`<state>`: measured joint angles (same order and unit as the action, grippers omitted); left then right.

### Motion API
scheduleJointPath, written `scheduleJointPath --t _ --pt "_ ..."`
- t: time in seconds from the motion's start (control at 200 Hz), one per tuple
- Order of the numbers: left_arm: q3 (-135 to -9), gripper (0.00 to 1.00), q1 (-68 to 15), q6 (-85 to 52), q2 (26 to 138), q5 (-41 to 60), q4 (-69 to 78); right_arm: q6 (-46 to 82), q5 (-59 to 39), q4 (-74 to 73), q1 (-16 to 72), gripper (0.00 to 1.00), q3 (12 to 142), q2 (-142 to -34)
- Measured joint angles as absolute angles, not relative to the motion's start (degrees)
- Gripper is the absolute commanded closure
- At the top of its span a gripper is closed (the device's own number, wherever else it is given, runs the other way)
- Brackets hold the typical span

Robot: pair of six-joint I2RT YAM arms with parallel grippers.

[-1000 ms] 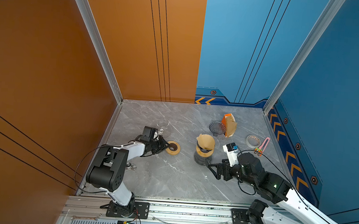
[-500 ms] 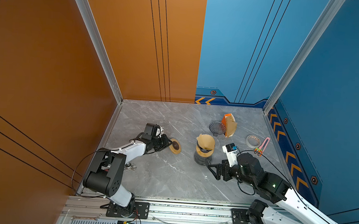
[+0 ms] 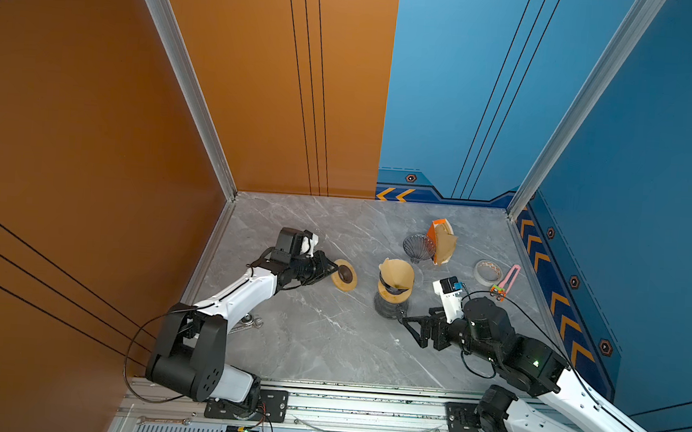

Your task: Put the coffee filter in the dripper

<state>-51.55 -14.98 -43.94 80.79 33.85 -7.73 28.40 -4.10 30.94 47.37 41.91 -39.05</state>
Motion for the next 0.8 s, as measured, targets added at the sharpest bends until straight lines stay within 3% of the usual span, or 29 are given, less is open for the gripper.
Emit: scheduleJointPath --t 0.471,0.801 --pt "-58.7 0.86 -5.2 -44.7 78.9 44.5 -8.3 29.8 -7.1 25.5 47.4 0.00 43.5 -39.1" --pt "-57.5 0.87 1.4 -50.0 82.7 46.2 1.9 30.0 -7.3 21.6 47.4 0.00 45.8 -42.3"
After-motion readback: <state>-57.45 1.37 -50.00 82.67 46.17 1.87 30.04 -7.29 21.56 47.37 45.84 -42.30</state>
